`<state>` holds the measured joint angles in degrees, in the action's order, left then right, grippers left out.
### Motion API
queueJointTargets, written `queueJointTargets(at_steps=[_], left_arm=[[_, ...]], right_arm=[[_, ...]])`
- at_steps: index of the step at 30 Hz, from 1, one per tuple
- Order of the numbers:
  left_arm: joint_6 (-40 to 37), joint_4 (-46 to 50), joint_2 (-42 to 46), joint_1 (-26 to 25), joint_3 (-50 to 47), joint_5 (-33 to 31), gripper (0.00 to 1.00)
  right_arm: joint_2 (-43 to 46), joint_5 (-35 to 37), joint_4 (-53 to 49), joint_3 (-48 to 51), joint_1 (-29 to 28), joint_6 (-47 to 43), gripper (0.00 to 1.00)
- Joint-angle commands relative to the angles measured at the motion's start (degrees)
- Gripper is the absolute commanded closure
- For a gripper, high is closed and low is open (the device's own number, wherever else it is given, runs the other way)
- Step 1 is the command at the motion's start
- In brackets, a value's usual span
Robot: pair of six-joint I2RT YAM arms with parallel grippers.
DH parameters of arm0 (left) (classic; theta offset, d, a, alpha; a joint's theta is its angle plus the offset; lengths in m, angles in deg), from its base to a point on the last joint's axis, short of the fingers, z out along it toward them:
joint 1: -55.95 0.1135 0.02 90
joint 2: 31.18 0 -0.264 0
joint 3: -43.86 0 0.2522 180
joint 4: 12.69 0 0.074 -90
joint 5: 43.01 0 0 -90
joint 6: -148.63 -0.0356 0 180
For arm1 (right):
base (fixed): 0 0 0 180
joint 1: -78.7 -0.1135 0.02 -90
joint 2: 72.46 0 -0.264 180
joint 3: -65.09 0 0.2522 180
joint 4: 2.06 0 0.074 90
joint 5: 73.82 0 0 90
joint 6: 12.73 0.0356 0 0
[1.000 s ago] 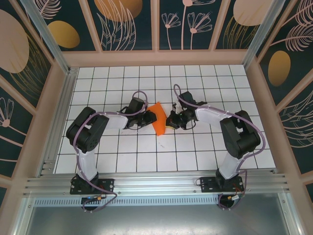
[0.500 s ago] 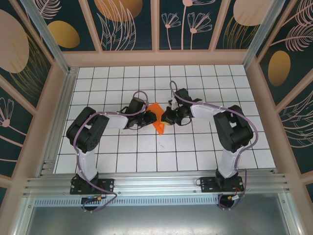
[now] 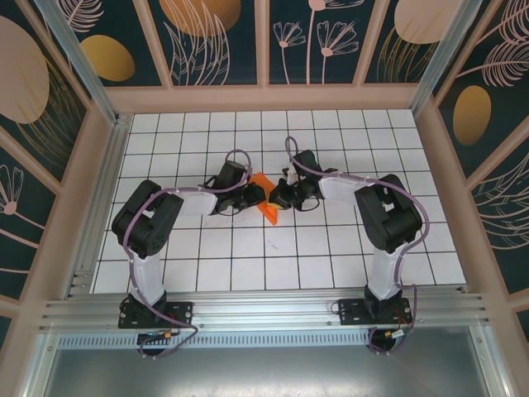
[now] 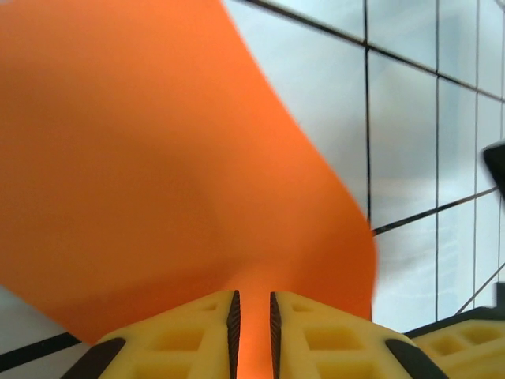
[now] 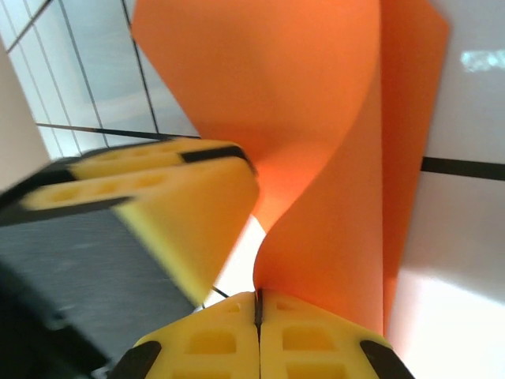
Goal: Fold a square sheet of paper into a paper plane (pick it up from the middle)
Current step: Third fold the triangle at the center of the table.
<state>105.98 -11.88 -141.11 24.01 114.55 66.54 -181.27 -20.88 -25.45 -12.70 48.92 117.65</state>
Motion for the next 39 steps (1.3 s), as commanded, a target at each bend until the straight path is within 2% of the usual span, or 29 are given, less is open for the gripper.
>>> queueJointTargets(at_steps=[1, 4, 17, 39], left_arm=[[-0.67, 1.43, 3.89, 1.16, 0.96, -3.56, 0.79], [-1.16, 2.90, 3.45, 2.00, 0.85, -5.92, 0.79], [-3.22, 7.39, -4.48, 2.59, 5.34, -6.54, 0.84], [-4.11, 8.29, -5.24, 2.59, 5.65, -5.42, 0.85]], right_arm=[[-0.48, 2.09, -3.10, -1.10, -0.45, -1.34, 0.94], [-0.33, 2.35, -3.47, -0.86, -0.45, -1.71, 0.95], [-0.15, -0.05, 0.38, -0.88, -0.54, -0.11, 0.94], [-4.17, -1.17, 6.74, -1.80, -1.25, 5.24, 0.94]])
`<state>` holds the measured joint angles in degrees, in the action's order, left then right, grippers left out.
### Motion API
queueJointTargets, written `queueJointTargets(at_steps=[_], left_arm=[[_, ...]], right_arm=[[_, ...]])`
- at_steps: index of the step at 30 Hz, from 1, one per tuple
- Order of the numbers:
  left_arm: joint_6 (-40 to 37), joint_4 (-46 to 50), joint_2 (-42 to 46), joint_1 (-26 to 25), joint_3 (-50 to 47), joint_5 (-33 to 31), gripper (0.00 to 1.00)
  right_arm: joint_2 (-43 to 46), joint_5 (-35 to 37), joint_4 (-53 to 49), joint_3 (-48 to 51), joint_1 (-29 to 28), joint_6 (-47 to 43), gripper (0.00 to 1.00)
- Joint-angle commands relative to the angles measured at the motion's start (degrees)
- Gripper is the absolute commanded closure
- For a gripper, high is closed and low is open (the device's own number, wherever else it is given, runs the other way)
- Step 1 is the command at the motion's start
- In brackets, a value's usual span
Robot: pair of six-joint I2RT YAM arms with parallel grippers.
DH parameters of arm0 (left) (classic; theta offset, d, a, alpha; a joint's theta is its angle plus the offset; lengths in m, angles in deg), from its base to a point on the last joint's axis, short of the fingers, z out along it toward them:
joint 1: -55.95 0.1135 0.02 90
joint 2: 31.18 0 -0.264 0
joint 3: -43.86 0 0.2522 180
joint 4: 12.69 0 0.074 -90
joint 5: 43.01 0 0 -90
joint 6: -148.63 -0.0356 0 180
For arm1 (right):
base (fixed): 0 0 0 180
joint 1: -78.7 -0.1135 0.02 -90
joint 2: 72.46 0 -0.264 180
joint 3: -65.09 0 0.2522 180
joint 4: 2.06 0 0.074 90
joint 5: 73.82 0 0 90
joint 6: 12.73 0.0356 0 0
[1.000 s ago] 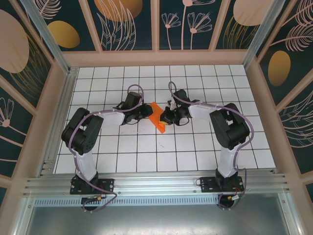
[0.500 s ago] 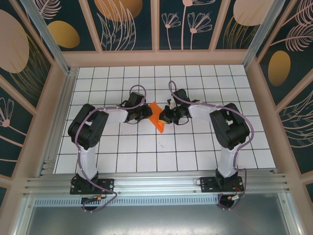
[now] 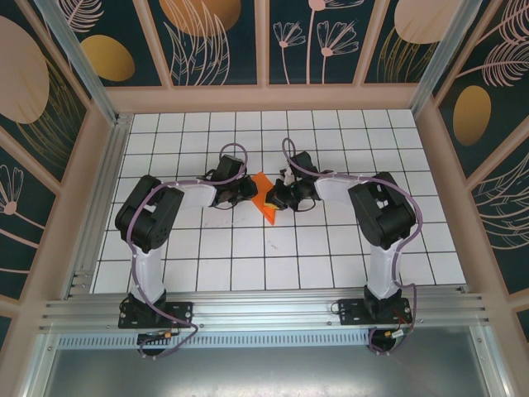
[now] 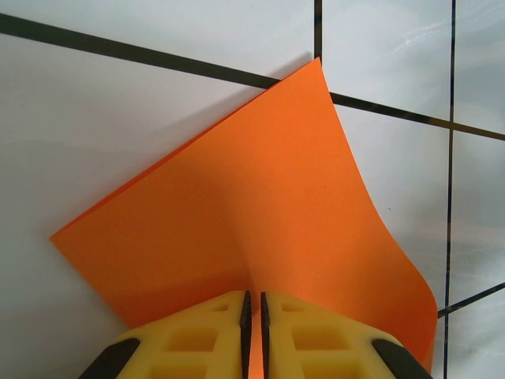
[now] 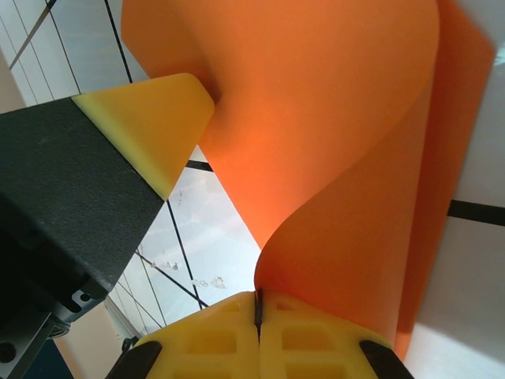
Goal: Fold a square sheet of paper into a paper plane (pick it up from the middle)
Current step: Third fold the triangle at the center of the table.
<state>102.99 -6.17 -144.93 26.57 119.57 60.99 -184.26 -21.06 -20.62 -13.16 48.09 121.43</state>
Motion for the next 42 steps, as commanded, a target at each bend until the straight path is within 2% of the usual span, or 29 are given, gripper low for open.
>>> queueJointTargets(at_steps=[1, 42], left_arm=[[-1.12, 2.53, -1.47, 0.03, 0.68, 0.14, 0.85], [-0.68, 1.16, -1.98, -0.05, -0.34, 2.00, 0.85]], right_arm=[[-1.27, -1.00, 2.18, -1.23, -0.41, 1.77, 0.94], [-5.20, 0.36, -0.88, -3.54, -1.47, -0.39, 0.94]])
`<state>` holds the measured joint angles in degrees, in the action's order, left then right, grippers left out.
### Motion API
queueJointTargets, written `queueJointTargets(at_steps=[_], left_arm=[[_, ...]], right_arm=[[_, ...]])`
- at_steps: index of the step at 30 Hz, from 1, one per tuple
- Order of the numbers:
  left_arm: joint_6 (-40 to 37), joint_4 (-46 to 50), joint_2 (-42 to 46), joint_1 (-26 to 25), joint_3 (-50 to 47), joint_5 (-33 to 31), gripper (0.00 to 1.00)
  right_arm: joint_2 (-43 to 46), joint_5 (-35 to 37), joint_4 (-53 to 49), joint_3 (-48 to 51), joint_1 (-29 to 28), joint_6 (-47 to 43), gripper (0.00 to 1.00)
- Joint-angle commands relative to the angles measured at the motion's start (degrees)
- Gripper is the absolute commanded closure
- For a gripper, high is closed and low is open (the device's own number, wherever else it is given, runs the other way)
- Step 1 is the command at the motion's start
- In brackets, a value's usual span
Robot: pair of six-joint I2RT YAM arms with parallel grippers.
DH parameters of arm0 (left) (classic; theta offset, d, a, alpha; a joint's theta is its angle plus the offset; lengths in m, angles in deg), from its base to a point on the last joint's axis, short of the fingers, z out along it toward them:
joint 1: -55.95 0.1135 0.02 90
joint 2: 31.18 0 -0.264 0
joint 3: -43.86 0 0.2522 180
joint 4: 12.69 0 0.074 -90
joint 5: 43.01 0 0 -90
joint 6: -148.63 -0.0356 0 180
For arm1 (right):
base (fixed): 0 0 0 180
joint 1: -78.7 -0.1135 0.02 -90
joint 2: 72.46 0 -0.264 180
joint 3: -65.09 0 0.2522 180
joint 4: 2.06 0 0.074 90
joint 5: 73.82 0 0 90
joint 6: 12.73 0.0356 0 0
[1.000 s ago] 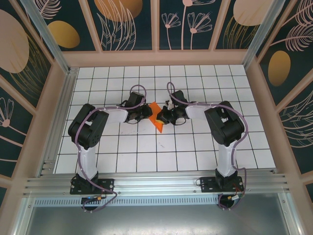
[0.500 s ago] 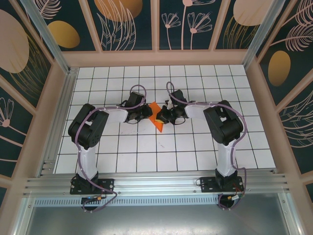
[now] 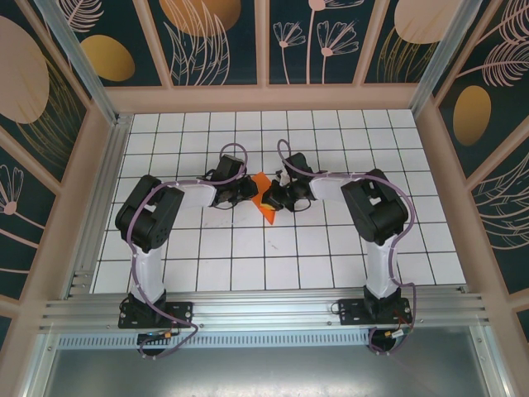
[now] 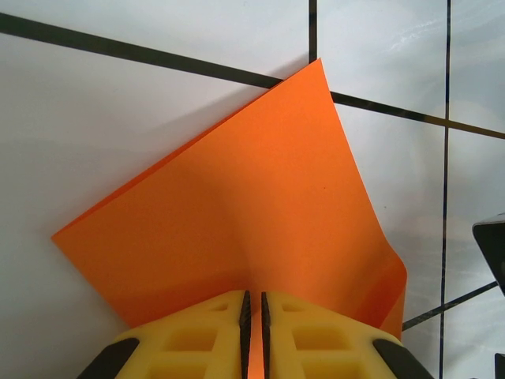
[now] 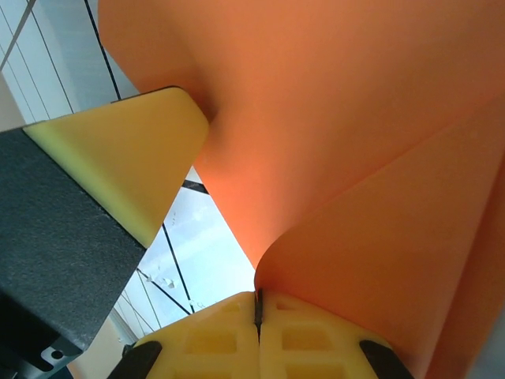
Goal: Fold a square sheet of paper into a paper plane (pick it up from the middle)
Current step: Third fold the triangle at the center of the table.
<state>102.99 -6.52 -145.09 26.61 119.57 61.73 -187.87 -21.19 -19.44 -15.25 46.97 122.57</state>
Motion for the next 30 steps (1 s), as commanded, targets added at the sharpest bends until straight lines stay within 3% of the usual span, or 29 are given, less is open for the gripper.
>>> queueJointTargets(at_steps=[1, 27, 30], left_arm=[[-0.67, 1.45, -1.93, -0.09, -0.34, 1.25, 0.85], [-0.61, 1.39, -1.93, -0.10, -0.69, 1.43, 0.85], [-0.63, 1.37, -1.93, -0.06, -0.69, 1.40, 0.85]], right_arm=[[-1.70, 0.56, -2.27, -1.44, -0.33, -1.75, 0.94], [-1.69, 2.98, -1.45, -0.47, -0.13, -0.12, 0.95], [-2.08, 3.35, -1.92, -0.54, -0.15, -0.27, 0.91]])
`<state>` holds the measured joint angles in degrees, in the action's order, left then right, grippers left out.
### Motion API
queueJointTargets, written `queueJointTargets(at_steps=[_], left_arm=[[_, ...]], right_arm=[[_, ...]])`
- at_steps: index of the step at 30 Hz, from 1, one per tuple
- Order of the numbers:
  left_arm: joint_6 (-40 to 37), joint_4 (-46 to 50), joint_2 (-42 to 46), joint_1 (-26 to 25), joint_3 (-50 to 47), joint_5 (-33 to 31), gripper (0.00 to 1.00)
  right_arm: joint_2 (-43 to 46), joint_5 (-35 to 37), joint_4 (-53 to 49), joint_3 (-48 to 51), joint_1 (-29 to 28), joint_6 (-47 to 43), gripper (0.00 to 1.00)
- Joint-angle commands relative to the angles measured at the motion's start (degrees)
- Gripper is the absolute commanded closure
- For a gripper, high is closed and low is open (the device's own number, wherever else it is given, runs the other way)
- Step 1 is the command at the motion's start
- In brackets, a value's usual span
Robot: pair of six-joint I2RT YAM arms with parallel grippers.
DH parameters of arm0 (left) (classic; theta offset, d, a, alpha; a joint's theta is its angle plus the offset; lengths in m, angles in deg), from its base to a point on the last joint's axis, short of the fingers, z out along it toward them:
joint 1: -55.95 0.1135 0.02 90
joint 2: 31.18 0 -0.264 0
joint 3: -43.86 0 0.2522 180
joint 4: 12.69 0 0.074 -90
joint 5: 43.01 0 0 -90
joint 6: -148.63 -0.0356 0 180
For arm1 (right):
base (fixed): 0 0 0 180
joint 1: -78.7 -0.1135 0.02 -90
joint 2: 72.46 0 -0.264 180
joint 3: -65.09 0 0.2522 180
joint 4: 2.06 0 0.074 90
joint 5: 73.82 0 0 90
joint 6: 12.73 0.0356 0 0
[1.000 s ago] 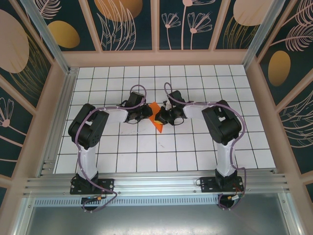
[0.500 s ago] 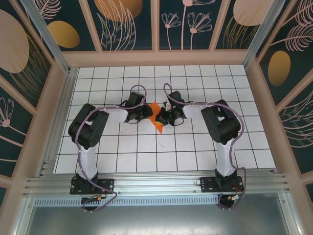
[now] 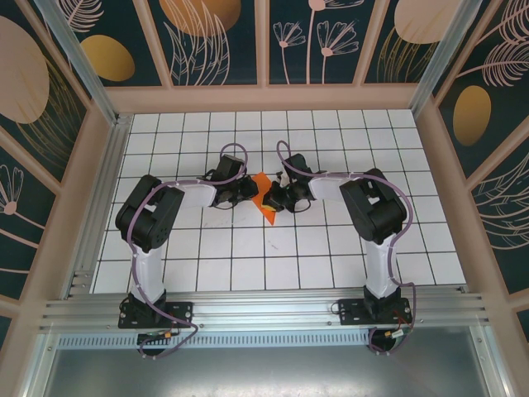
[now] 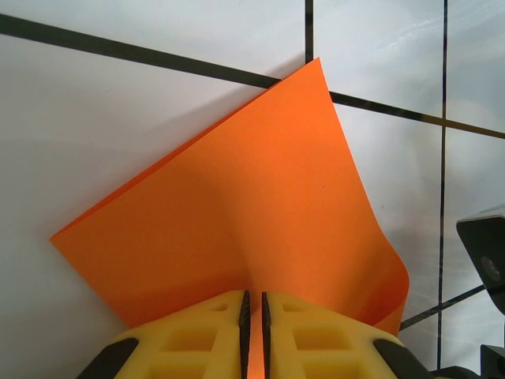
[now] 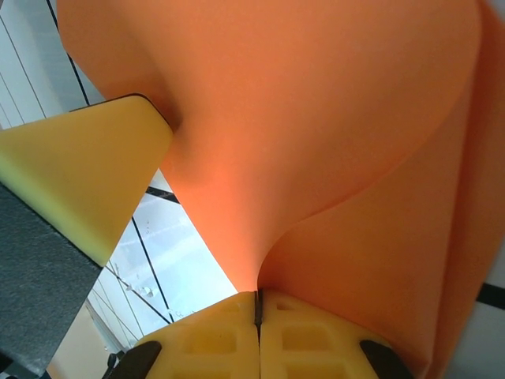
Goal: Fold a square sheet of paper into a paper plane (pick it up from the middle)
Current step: Third fold the triangle at the center of the table.
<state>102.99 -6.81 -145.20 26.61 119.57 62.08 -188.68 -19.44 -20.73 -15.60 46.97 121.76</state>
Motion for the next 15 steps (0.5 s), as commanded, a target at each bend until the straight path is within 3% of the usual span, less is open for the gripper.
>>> queueJointTargets(at_steps=[1, 6, 10, 15], left_arm=[[-0.67, 1.65, -1.72, -0.10, -0.69, 1.08, 0.85], [-0.56, 1.93, -1.31, -0.10, -0.63, 1.00, 0.85], [-0.74, 2.68, 0.15, -0.10, -0.09, 0.68, 0.85], [-1.25, 4.22, 3.19, -0.01, 0.19, -0.76, 0.85]], right_arm=[[-1.34, 1.66, -0.83, -0.16, -0.18, 0.57, 0.87], [-1.65, 2.00, -1.10, 0.21, -0.18, 0.69, 0.70], [-1.60, 1.74, -0.63, 0.83, -0.11, 0.77, 0.70], [-1.63, 2.02, -0.40, 1.36, -0.09, 0.69, 0.79]])
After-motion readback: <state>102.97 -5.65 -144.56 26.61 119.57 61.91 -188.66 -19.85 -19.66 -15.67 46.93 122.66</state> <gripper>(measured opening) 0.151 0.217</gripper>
